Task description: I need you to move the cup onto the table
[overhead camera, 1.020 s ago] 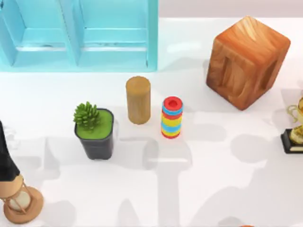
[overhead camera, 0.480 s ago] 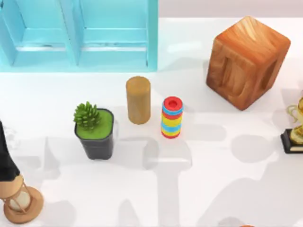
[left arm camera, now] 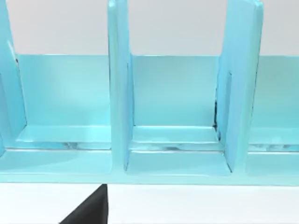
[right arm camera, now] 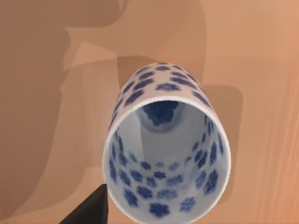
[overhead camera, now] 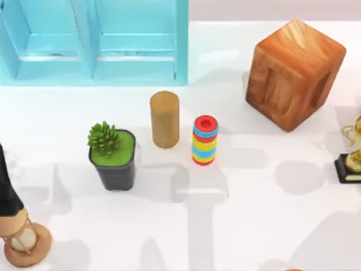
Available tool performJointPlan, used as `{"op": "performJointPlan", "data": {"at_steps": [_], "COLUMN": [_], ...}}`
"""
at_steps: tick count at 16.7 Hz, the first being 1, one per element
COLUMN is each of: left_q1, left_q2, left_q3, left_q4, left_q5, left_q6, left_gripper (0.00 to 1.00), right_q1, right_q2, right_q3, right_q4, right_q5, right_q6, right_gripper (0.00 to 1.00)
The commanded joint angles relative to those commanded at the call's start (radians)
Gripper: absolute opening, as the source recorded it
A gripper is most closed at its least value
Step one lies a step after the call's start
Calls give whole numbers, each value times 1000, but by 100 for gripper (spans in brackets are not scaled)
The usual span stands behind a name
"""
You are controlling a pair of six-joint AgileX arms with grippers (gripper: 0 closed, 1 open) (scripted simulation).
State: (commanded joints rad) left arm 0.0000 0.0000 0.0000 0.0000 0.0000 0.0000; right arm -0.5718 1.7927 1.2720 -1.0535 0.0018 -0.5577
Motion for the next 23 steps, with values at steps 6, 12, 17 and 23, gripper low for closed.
{"op": "performJointPlan", "data": {"at_steps": [6,12,17,23], "left_q1": [0,0,0,0], "left_q2": [0,0,0,0], "left_q3": [0,0,0,0], "left_q4": [0,0,0,0], "left_q5": [0,0,0,0], "left_q6": [0,0,0,0], "left_gripper": [100,100,100,100], "right_q1": [35,35,35,35], "right_q2": [59,59,59,59], "right_q3": [-89,-89,-89,-89], "right_q4": [150,150,150,150], "right_q5": [-2,-2,-2,-2], "right_q6": [34,34,34,34], "right_gripper": [100,77,40,0]}}
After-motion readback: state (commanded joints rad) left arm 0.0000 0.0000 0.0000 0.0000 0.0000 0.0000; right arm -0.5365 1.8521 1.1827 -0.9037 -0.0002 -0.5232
